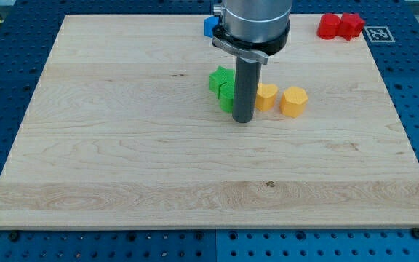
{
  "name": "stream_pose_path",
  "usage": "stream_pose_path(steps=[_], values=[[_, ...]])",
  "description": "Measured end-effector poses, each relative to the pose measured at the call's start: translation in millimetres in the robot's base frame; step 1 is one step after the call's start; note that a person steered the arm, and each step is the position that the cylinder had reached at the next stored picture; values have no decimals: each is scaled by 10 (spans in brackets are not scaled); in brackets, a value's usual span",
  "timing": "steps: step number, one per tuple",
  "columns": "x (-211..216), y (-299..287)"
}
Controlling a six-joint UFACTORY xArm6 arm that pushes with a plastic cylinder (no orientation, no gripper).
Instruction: Move the yellow heart to the center right of the board
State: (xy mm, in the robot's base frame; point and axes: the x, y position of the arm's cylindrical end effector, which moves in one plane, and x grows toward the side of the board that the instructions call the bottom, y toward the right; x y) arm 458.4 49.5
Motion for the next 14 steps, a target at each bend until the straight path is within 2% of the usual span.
stream_pose_path(steps=[3,7,10,11,12,14], values=[[112,589],[70,162],[-387,249],[-556,489],[-657,795],[-664,807]])
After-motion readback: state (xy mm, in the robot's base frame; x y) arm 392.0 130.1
